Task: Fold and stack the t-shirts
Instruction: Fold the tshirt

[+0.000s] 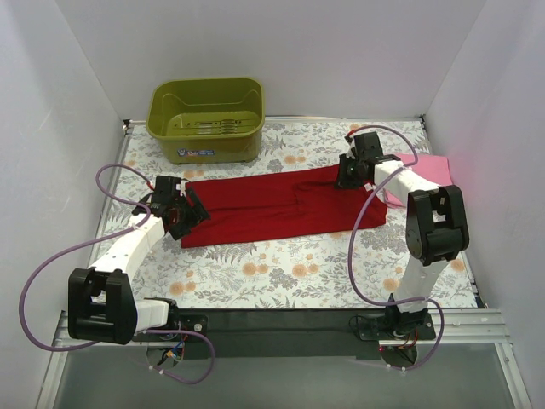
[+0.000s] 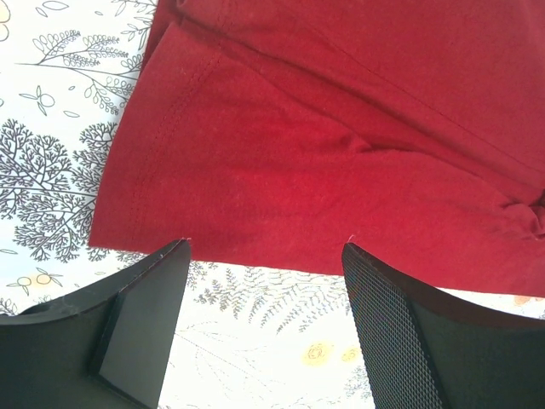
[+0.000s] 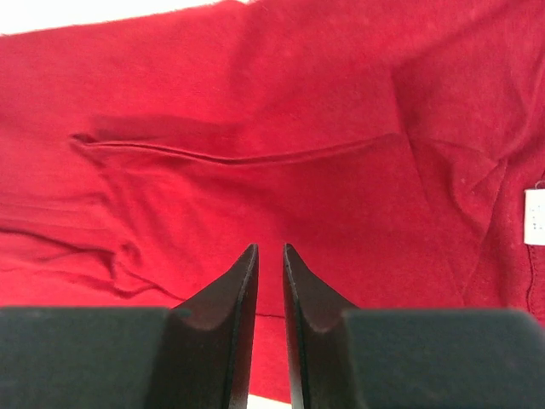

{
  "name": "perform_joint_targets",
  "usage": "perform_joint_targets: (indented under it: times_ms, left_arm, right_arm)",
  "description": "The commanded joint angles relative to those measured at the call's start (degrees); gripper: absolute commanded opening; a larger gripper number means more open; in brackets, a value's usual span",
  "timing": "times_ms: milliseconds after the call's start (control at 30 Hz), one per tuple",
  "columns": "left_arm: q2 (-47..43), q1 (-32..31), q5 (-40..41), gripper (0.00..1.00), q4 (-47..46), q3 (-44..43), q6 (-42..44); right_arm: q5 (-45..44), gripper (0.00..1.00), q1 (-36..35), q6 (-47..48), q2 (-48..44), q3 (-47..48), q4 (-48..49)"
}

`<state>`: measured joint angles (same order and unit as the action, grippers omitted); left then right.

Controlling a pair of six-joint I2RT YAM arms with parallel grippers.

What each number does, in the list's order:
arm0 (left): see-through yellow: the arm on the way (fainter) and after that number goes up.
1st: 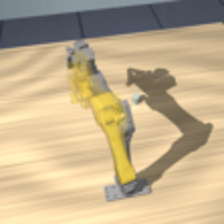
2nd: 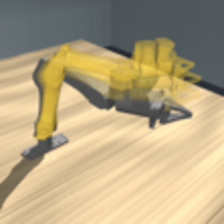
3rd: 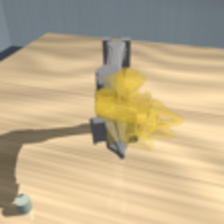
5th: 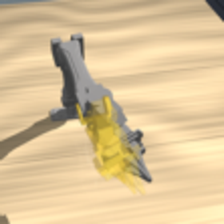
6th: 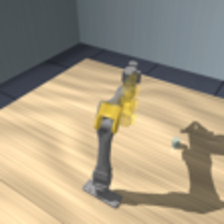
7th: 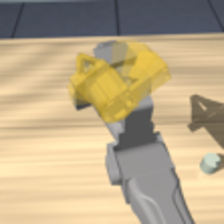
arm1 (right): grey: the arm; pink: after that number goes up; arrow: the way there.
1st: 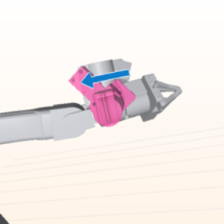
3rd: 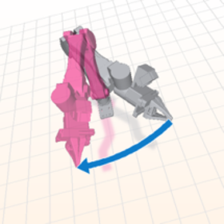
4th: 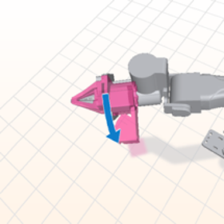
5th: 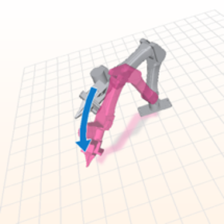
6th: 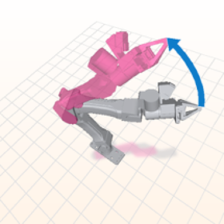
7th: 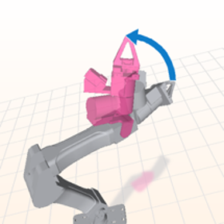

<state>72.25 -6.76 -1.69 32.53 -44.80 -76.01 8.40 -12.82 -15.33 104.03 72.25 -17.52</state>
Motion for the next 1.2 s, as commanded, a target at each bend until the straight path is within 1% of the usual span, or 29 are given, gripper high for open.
perform_joint_targets:
  times_ms: [0, 200, 500, 700, 833, 900, 933, 967, 1033, 1067, 1133, 1167]
  left_arm:
    - [-2.46, -0.09, 0.2, 0.67, -0.45, 0.15, 0.69]
    - [-2.9, -0.09, 0.99, 0.67, 0.07, 0.06, 0.86]
    - [-2.03, -0.09, 0.9, 0.67, -0.37, 0.59, 0.95]
    - [-1.23, -0.09, 0.99, 0.67, -0.72, 0.67, 1.3]
    - [-0.62, -0.09, 0.9, 0.67, -0.63, -0.37, 2.44]
    - [-0.18, -0.09, 0.99, 0.67, -0.45, -1.6, 3.06]
    - [0.43, -0.18, 0.9, 0.67, -0.19, -3.18, 3.75]
    - [0.96, -0.09, 0.99, 0.67, -0.02, -4.06, 3.85]
    - [2.45, -0.09, 0.99, 0.67, 0.51, -6.26, 3.5]
    - [4.03, -0.09, 0.9, 0.67, 0.51, -8.1, 3.15]
    - [5.96, -0.09, 2.64, 0.67, 0.51, -10.13, 2.53]
    - [8.15, -0.09, 3.01, 0.67, 0.6, -12.31, 1.75]
  right_arm:
    - [-1.99, 0.21, 0.08, 1.09, 1.0, 0.17, -0.24]
    - [-3.39, 0.19, 0.08, 1.18, 5.57, 4.21, 0.73]
    - [-0.59, 0.18, 0.07, 0.66, 12.24, 13.17, 0.91]
    - [3.11, 0.2, -0.01, -1.36, 19.35, 23.0, 0.91]
    - [4.43, 0.22, 0.07, -1.46, 20.25, 26.19, 0.21]
    - [3.82, 0.24, -0.01, -1.19, 16.14, 23.92, -0.5]
    - [2.77, 0.27, 0.07, -1.1, 14.2, 20.08, -0.5]
    - [2.41, 0.31, 0.16, -1.02, 9.83, 17.17, -0.59]
    - [1.45, 0.34, 0.16, -1.8, 4.89, 11.63, -0.68]
    - [0.74, 0.37, 0.25, -2.5, -0.18, 4.99, -0.68]
    - [1.08, 0.4, 0.25, -5.39, -4.95, -1.46, -0.59]
    - [1.78, 0.41, 0.16, -6.19, -9.24, -6.98, -0.24]
